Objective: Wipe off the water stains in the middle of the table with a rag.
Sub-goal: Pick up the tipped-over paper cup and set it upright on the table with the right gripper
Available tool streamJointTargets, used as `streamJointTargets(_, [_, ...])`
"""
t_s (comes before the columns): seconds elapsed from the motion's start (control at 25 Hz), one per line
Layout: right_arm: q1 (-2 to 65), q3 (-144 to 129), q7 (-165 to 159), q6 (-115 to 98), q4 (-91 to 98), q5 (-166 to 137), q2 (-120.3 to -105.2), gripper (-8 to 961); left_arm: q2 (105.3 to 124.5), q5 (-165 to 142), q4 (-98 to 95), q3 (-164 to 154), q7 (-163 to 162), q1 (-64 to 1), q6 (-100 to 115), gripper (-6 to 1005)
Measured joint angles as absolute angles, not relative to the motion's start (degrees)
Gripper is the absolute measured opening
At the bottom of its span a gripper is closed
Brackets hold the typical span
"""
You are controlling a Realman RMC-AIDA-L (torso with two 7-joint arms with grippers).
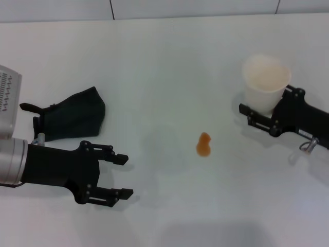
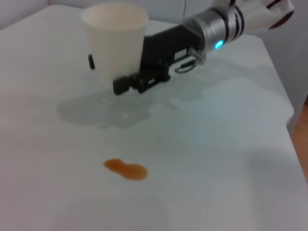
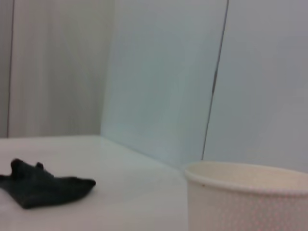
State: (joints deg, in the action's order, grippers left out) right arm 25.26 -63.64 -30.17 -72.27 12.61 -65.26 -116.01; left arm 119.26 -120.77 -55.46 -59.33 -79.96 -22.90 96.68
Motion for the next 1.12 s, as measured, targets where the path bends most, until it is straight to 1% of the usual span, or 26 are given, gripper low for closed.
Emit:
streamJointTargets(0.72, [25.9, -63.8, -26.7, -69.7, 3.5, -63.2, -116.18, 787, 119.22, -120.8, -55.7, -59.3, -79.5, -23.2, 96.5, 749])
streamJointTargets(1.12, [25.5, -64.6, -26.2, -70.3, 3.0, -63.4, -116.18, 806, 119.26, -120.4, -55.7, -60.7, -80.1, -23.1, 96.6, 749])
